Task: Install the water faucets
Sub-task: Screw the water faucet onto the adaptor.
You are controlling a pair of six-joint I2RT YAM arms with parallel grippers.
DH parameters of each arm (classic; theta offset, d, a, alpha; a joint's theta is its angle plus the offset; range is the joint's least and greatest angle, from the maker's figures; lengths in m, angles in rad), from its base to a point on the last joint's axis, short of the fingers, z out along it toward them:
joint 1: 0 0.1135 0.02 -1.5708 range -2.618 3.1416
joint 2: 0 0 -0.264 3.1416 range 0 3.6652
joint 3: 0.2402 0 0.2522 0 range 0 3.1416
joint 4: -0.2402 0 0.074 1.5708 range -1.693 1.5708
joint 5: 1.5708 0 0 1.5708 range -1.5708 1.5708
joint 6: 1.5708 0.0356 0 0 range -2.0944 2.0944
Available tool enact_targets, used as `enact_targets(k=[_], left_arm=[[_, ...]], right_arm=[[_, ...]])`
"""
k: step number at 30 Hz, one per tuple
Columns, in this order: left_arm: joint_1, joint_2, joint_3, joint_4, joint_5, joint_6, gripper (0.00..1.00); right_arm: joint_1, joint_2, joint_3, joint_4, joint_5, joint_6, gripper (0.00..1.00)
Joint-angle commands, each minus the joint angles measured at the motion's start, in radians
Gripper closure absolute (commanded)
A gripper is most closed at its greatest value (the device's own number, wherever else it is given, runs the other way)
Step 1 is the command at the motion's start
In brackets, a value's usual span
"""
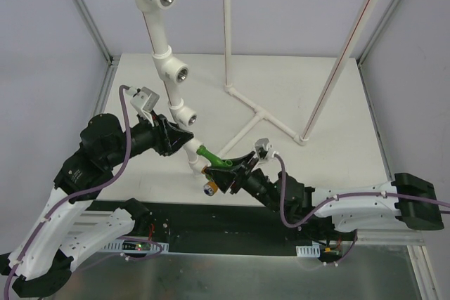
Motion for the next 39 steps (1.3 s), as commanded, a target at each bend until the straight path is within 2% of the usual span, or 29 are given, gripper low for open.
enact_targets(k=[1, 2, 6, 7, 8, 11, 13, 18, 21, 24, 26, 29, 30, 33, 36, 39], left_arm=[[0.005, 0.015, -0.007, -0.053, -0.02, -0.088, 1.0], [0.007, 0.017, -0.007, -0.053, -0.022, -0.088, 1.0], [0.007, 0.017, -0.005, -0.049, -0.019, -0.093, 1.0], [0.007, 0.018, -0.004, -0.049, -0.019, -0.093, 1.0], [0.007, 0.018, -0.004, -0.049, -0.017, -0.094, 1.0], [0.007, 0.012, -0.008, -0.049, -0.022, -0.097, 1.0], [0.007, 0.011, -0.01, -0.049, -0.023, -0.099, 1.0], [0.007, 0.011, -0.012, -0.049, -0.028, -0.099, 1.0], [0.007, 0.014, -0.013, -0.047, -0.028, -0.099, 1.0], [0.007, 0.017, -0.016, -0.043, -0.025, -0.1, 1.0], [0.007, 0.021, -0.013, -0.04, -0.023, -0.099, 1.0], [0.007, 0.02, -0.015, -0.04, -0.023, -0.096, 1.0], [0.007, 0.02, -0.013, -0.04, -0.022, -0.096, 1.0], [0.007, 0.017, -0.013, -0.04, -0.022, -0.096, 1.0], [0.007, 0.008, -0.016, -0.04, -0.026, -0.096, 1.0], [0.007, 0.002, -0.019, -0.04, -0.033, -0.094, 1.0]], right_arm=[[0.009, 0.019, 0.018, 0.122, 0.154, 0.916, 1.0], [0.009, 0.036, 0.019, 0.125, 0.16, 1.048, 1.0], [0.009, 0.075, 0.038, 0.138, 0.182, 1.405, 1.0], [0.012, 0.073, 0.039, 0.127, 0.191, 1.479, 0.96], [0.012, 0.07, 0.039, 0.127, 0.196, 1.504, 0.8], [0.018, 0.023, 0.032, 0.111, 0.222, 1.404, 0.49], [0.02, -0.025, 0.001, 0.079, 0.263, 1.355, 0.37], [0.02, -0.157, -0.111, 0.029, 0.349, 1.239, 0.27], [0.02, -0.266, -0.162, -0.114, 0.41, 1.195, 0.26], [0.018, -0.379, -0.175, -0.328, 0.478, 1.052, 0.26], [0.02, -0.45, -0.175, -0.376, 0.507, 0.846, 0.27], [0.02, -0.504, -0.114, -0.418, 0.431, 0.316, 0.27], [0.02, -0.51, -0.093, -0.448, 0.377, 0.053, 0.27], [0.02, -0.527, -0.004, -0.669, 0.196, -0.46, 0.25], [0.021, -0.545, 0.021, -0.78, 0.104, -0.818, 0.23], [0.021, -0.545, -0.011, -0.687, -0.01, -1.064, 0.22]])
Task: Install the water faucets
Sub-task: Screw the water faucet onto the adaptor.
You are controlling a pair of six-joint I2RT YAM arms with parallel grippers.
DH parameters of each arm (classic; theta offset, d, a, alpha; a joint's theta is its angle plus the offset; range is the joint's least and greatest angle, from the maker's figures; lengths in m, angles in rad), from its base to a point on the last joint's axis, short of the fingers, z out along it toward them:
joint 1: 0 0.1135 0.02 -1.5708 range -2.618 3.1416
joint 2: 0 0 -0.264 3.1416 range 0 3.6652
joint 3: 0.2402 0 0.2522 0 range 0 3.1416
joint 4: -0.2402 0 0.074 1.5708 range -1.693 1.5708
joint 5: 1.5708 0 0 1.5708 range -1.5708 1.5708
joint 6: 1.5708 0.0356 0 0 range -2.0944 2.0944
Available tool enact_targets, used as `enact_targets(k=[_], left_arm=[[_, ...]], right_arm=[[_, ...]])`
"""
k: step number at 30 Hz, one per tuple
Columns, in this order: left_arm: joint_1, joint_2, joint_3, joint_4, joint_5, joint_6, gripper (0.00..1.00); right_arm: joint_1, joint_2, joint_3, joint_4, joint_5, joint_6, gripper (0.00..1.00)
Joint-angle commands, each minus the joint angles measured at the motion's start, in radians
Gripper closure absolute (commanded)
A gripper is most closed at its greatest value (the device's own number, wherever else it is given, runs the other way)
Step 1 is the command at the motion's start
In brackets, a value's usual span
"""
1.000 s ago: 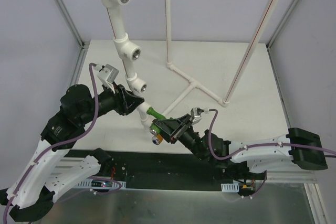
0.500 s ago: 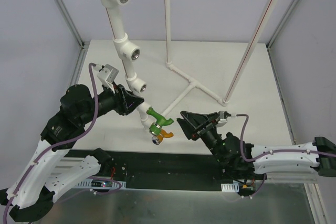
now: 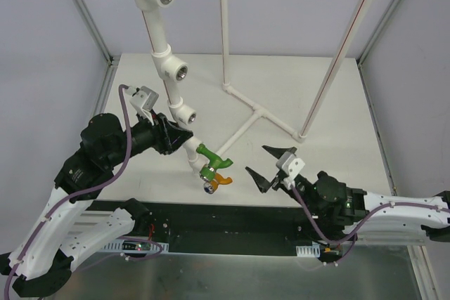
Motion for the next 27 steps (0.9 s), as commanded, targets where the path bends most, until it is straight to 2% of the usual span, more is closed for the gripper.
enact_targets(k=[1, 4, 6, 14, 22, 27], left_arm=[[0.006, -0.005, -0.019, -0.049, -0.014, -0.088, 1.0], [0.006, -0.012, -0.024, -0.049, -0.02, -0.089, 1.0], [0.006, -0.017, -0.027, -0.049, -0.025, -0.089, 1.0], [0.006, -0.025, -0.028, -0.049, -0.028, -0.089, 1.0], [0.006, -0.031, -0.027, -0.049, -0.028, -0.085, 1.0], [0.006, -0.018, -0.022, -0.049, -0.014, -0.086, 1.0]], right_arm=[[0.002, -0.006, -0.001, 0.002, -0.244, -0.667, 0.22], [0.002, 0.041, 0.011, 0.092, -0.353, -0.832, 0.22], [0.002, 0.093, 0.047, 0.132, -0.367, -0.924, 0.22], [0.015, 0.288, 0.186, 0.139, -0.421, -1.1, 0.23], [0.039, 0.402, 0.246, 0.143, -0.41, -1.16, 0.23], [0.041, 0.472, 0.272, 0.139, -0.378, -1.174, 0.34]])
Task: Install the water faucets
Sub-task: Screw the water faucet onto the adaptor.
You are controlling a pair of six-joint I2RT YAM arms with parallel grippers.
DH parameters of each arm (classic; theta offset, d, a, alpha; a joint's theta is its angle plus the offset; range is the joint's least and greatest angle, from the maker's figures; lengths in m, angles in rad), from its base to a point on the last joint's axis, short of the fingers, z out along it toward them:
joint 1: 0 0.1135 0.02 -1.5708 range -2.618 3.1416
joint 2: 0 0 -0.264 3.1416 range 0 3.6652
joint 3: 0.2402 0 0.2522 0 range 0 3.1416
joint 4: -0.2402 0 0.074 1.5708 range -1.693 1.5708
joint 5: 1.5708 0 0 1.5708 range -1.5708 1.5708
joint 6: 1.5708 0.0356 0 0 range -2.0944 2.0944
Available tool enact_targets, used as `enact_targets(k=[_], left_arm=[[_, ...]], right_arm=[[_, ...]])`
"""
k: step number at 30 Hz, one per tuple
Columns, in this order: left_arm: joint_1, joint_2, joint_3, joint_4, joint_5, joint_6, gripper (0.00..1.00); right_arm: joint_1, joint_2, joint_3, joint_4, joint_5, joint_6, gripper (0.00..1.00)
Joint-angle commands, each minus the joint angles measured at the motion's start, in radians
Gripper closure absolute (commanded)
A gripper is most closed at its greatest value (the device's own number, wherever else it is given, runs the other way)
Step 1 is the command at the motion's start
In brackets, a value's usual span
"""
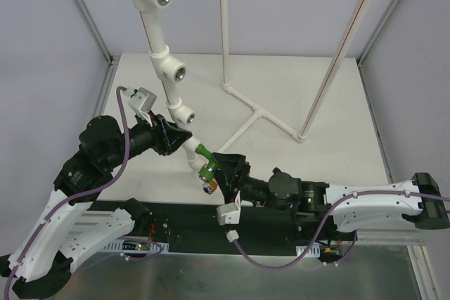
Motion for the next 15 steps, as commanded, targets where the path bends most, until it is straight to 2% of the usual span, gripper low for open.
enact_targets(k=[1, 4, 6, 8, 10, 12, 15], left_arm=[[0.006, 0.007, -0.004, -0.059, -0.002, -0.085, 1.0], [0.006, 0.004, -0.004, -0.059, 0.001, -0.085, 1.0], [0.006, 0.0, -0.007, -0.058, -0.001, -0.087, 1.0], [0.006, -0.005, -0.011, -0.059, -0.005, -0.088, 1.0], [0.006, -0.008, -0.011, -0.059, -0.007, -0.088, 1.0], [0.006, -0.01, -0.013, -0.059, -0.009, -0.09, 1.0], [0.006, -0.011, -0.016, -0.059, -0.007, -0.09, 1.0]], right_arm=[[0.008, 0.057, 0.071, 0.047, 0.025, -0.039, 0.38], [0.012, 0.094, 0.082, 0.07, 0.067, -0.023, 0.57], [0.018, 0.116, 0.082, 0.092, 0.088, 0.009, 0.8], [0.026, 0.126, 0.066, 0.143, 0.116, 0.056, 0.98], [0.035, 0.136, 0.034, 0.224, 0.152, 0.121, 1.0], [0.044, 0.146, -0.015, 0.369, 0.191, 0.258, 1.0], [0.061, 0.162, -0.072, 0.565, 0.272, 0.581, 1.0]])
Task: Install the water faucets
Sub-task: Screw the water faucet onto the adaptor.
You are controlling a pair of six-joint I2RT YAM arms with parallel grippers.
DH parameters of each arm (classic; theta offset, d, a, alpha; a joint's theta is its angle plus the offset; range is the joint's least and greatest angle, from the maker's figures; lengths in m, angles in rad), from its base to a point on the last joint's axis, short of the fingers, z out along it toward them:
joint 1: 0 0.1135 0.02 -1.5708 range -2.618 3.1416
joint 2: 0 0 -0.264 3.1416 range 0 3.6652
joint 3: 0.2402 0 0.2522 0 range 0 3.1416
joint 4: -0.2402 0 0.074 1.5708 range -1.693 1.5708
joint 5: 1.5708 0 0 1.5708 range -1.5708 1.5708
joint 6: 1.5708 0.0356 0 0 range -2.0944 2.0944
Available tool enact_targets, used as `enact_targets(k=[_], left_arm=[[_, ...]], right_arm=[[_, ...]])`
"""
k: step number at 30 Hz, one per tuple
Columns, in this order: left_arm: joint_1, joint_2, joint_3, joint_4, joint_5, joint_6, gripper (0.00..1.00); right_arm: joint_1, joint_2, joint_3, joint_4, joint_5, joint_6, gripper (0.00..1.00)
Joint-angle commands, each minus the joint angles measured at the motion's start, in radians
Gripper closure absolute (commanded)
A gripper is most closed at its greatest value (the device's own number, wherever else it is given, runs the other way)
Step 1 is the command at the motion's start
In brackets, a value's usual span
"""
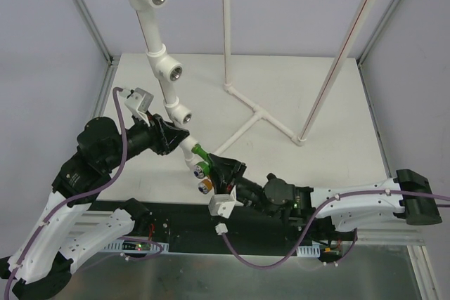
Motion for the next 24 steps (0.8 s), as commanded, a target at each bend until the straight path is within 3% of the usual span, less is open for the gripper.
enact_targets(k=[1, 5, 11, 18, 22, 24], left_arm=[[0.005, 0.004, -0.016, -0.048, 0.017, -0.089, 1.0], [0.005, 0.012, -0.017, -0.048, 0.017, -0.091, 1.0], [0.005, 0.027, -0.019, -0.037, 0.029, -0.095, 1.0], [0.005, 0.035, -0.019, -0.028, 0.032, -0.104, 1.0], [0.005, 0.035, -0.02, -0.026, 0.032, -0.108, 1.0], [0.005, 0.037, -0.019, -0.026, 0.032, -0.108, 1.0]], right_arm=[[0.028, 0.029, -0.072, 0.353, 0.161, 0.566, 1.0], [0.031, 0.02, -0.103, 0.424, 0.29, 1.122, 1.0], [0.031, 0.034, -0.114, 0.518, 0.273, 1.826, 1.0], [0.029, 0.019, -0.132, 0.429, 0.442, 2.572, 1.0], [0.031, -0.016, -0.172, 0.395, 0.487, 2.8, 1.0], [0.031, -0.042, -0.195, 0.392, 0.507, 2.822, 0.86]])
